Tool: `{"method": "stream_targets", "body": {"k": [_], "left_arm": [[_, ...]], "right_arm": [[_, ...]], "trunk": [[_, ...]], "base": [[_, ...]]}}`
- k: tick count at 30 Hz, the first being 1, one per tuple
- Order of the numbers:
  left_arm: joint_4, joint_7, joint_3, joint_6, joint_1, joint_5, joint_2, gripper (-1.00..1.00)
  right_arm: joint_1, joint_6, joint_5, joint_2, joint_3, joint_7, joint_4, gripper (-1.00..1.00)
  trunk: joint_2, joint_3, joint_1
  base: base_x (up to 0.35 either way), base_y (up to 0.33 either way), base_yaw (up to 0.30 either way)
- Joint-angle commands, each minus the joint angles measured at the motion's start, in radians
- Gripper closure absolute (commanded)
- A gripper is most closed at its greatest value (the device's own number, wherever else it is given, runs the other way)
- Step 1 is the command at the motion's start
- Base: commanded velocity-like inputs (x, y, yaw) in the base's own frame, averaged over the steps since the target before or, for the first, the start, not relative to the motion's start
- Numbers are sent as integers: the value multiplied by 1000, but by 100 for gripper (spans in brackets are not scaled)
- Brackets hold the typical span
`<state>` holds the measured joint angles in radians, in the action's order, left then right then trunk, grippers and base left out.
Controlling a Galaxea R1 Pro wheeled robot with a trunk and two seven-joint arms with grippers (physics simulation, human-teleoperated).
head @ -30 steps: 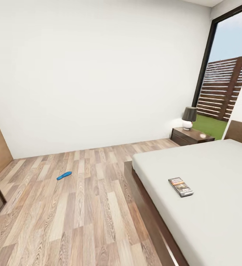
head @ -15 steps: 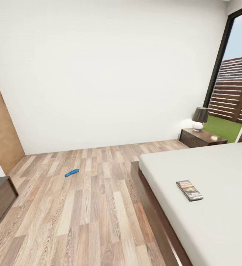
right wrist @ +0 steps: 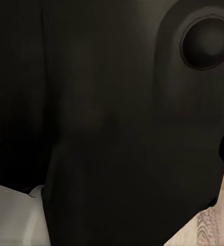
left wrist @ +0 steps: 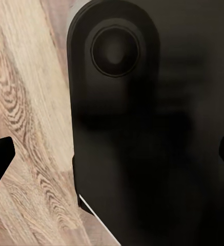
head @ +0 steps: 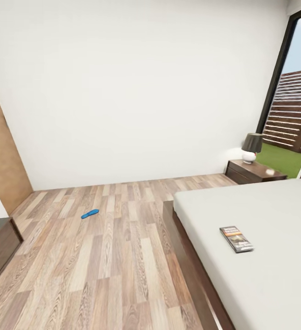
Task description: In the bedroom, move the book from the bed onto either nightstand, and place the two sandals side by side next to the bed.
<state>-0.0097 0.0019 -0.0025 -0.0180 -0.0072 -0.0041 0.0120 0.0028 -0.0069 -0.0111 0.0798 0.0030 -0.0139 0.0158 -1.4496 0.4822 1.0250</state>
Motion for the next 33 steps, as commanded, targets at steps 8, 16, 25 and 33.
{"method": "stream_targets", "body": {"k": [8, 16, 25, 33], "left_arm": [[0, 0, -1, -2, -1, 0, 0, -100], [0, 0, 1, -2, -1, 0, 0, -100], [0, 0, 0, -2, -1, 0, 0, -100], [0, 0, 0, -2, -1, 0, 0, -100]], "right_arm": [[0, -1, -1, -1, -1, -1, 0, -100], [0, -1, -1, -1, -1, -1, 0, -100], [0, -1, -1, 0, 0, -1, 1, -100], [0, -1, -1, -1, 0, -1, 1, -100]], "trunk": [[0, 6, 0], [0, 7, 0], [0, 10, 0], [0, 12, 0]], "base": [[6, -119, 125], [2, -56, 41], [0, -13, 93], [0, -3, 67]]}}
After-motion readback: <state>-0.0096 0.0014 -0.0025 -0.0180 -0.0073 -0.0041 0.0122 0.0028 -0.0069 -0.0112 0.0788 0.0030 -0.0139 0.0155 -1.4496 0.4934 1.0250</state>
